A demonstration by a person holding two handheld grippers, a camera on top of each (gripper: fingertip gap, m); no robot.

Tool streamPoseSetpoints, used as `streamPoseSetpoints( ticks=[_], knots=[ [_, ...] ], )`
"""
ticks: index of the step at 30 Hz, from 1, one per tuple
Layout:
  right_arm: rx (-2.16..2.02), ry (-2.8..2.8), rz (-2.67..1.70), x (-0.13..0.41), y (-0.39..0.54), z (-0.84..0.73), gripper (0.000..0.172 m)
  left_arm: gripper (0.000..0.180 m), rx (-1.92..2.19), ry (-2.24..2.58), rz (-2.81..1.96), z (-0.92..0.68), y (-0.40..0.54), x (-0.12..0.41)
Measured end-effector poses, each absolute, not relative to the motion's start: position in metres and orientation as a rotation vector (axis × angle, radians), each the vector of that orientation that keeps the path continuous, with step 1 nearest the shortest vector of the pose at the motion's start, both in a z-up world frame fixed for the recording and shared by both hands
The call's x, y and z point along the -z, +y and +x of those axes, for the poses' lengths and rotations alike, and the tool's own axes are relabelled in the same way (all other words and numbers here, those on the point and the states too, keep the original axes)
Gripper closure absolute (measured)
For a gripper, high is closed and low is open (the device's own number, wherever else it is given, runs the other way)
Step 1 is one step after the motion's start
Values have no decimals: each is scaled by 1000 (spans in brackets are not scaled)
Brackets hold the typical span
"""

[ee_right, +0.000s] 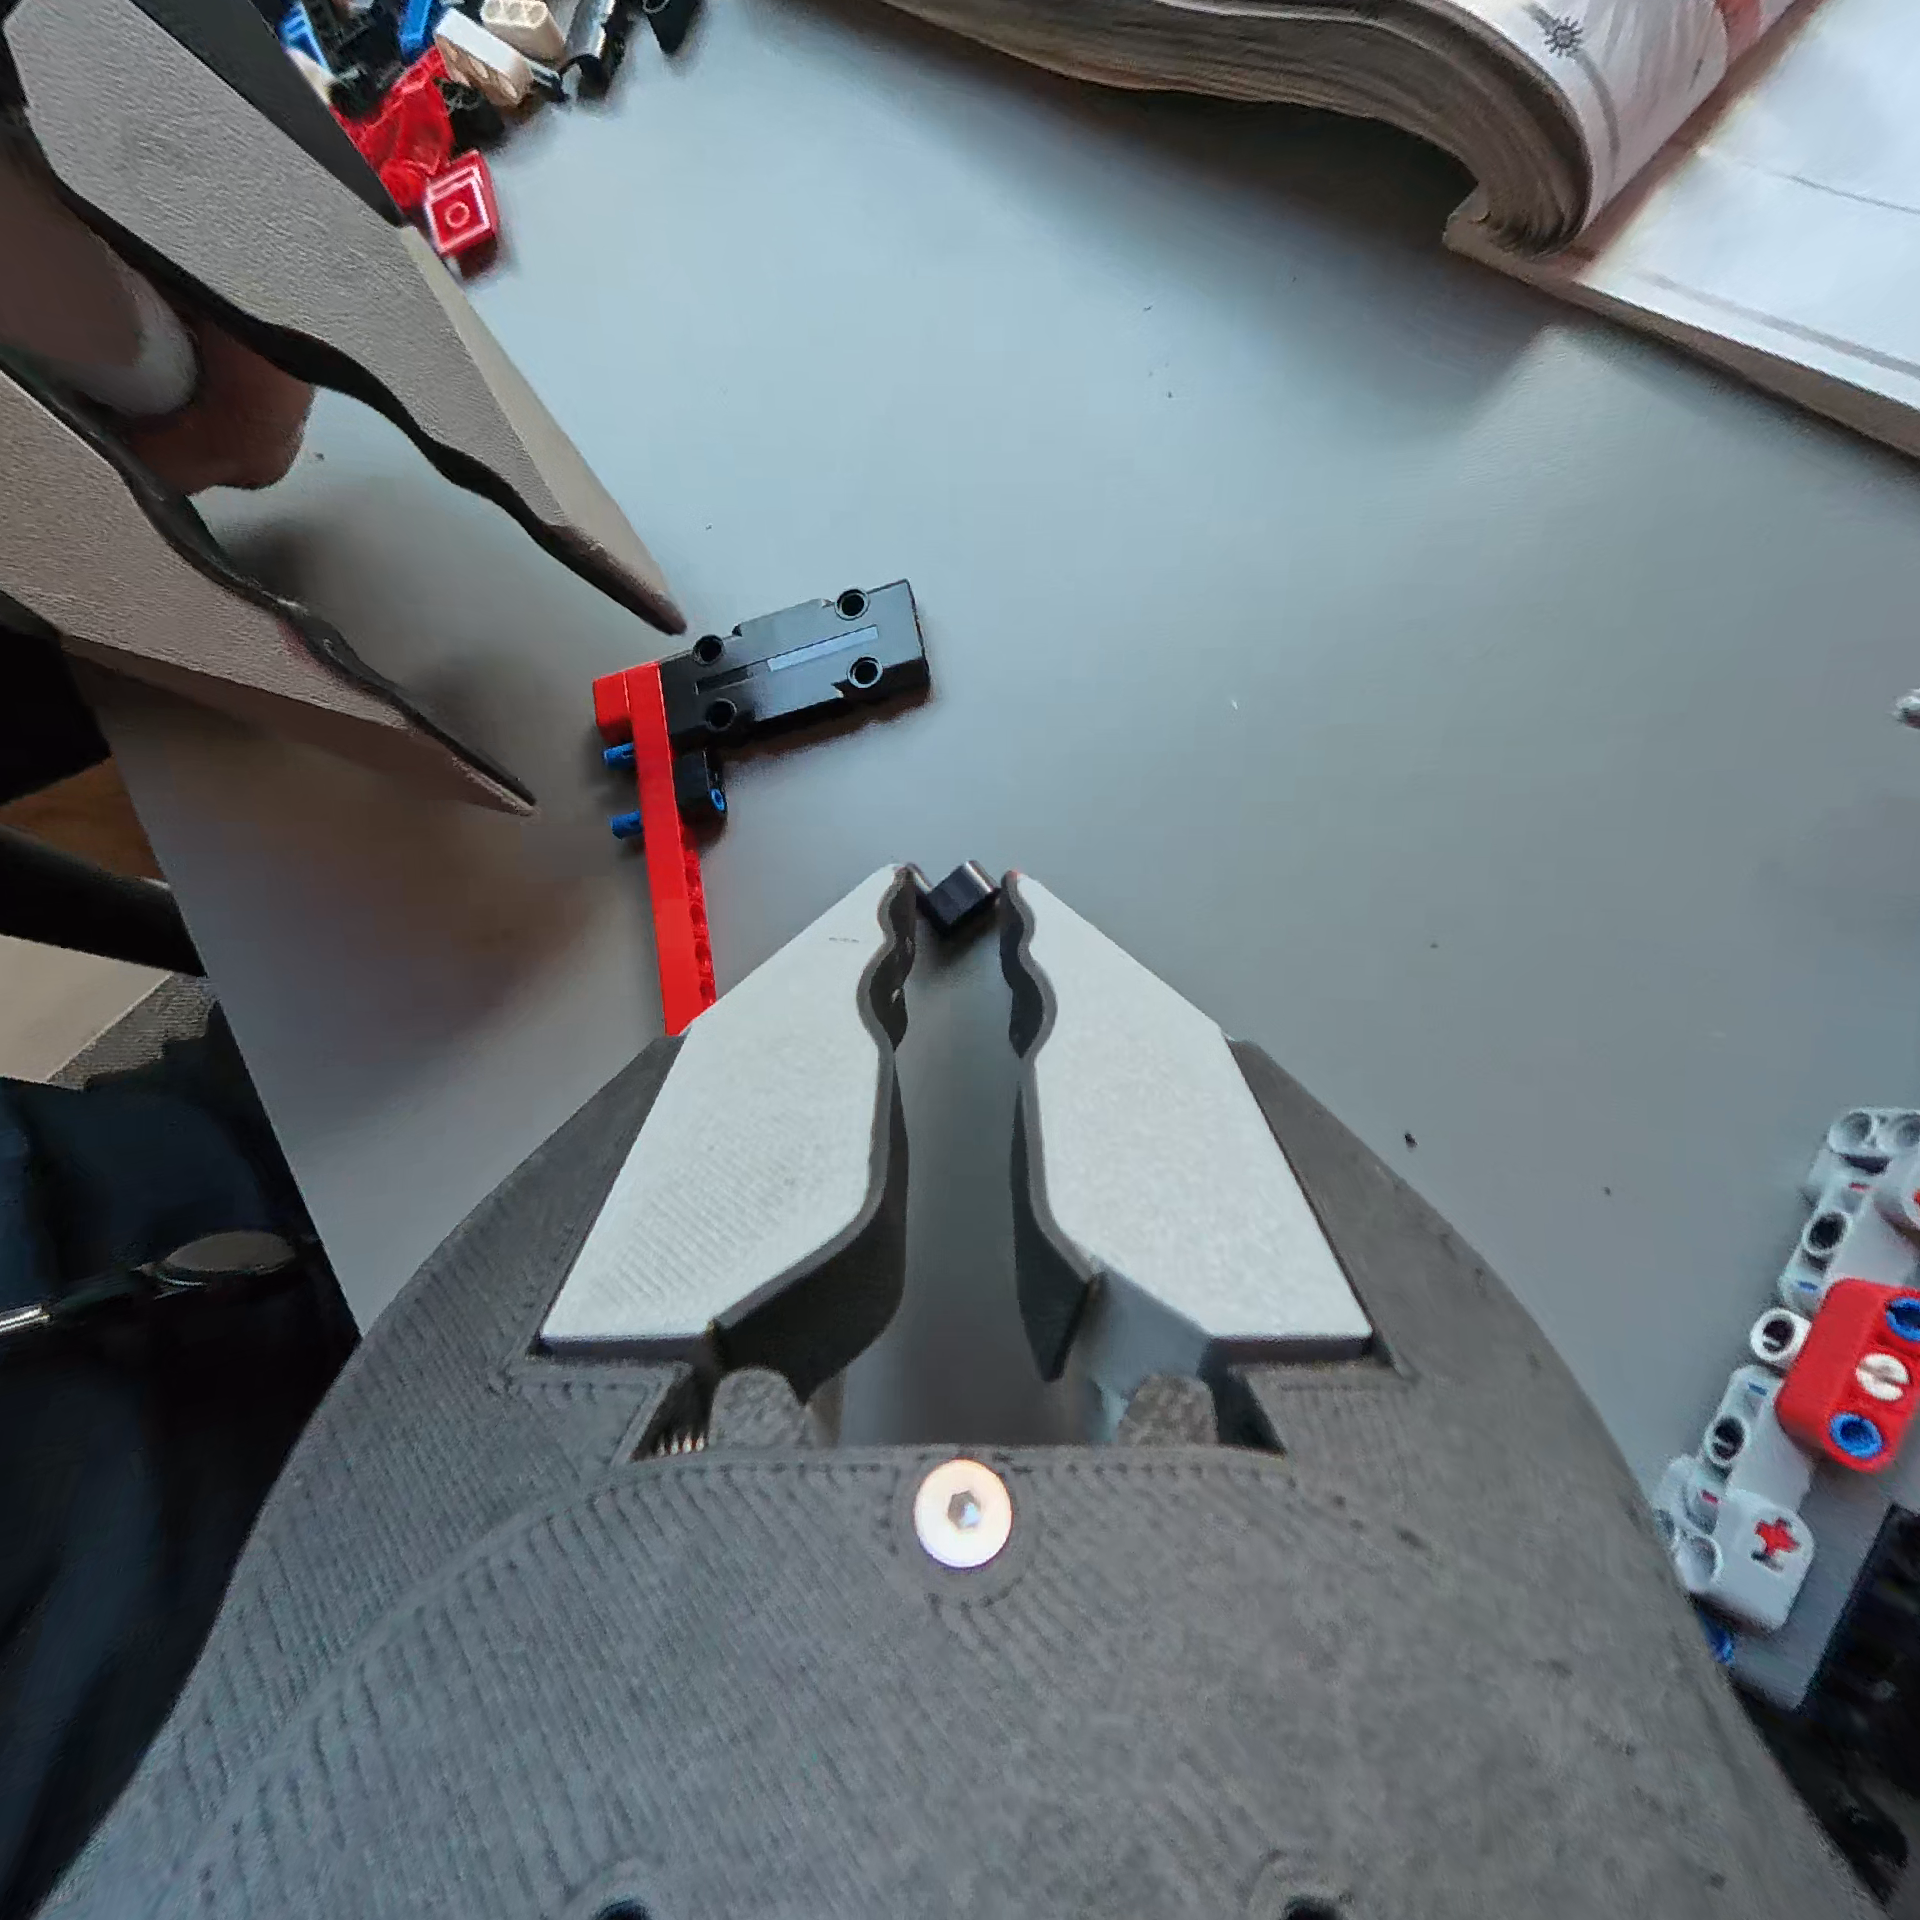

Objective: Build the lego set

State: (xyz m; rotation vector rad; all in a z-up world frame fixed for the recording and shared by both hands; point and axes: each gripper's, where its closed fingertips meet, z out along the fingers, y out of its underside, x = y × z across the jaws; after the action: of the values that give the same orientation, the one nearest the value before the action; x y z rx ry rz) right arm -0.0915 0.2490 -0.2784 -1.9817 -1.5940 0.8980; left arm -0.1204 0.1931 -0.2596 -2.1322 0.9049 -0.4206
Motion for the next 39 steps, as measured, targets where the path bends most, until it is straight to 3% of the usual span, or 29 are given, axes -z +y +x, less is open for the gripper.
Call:
streamPoseSetpoints(
  ticks=[14, 28, 39],
  knots=[
    [-1101, -1908, -1790, 277, 215, -107, 161, 148, 462, 986, -2139, -106, 184, 272],
    [-1107, -1784, -1889, 273, 215, -100, 155, 152, 361, 1049, -2109, -106, 186, 275],
    [-1126, -1848, -1924, 277, 210, -108, 166, 154, 320, 1042, -2096, -104, 189, 275]
  ],
)
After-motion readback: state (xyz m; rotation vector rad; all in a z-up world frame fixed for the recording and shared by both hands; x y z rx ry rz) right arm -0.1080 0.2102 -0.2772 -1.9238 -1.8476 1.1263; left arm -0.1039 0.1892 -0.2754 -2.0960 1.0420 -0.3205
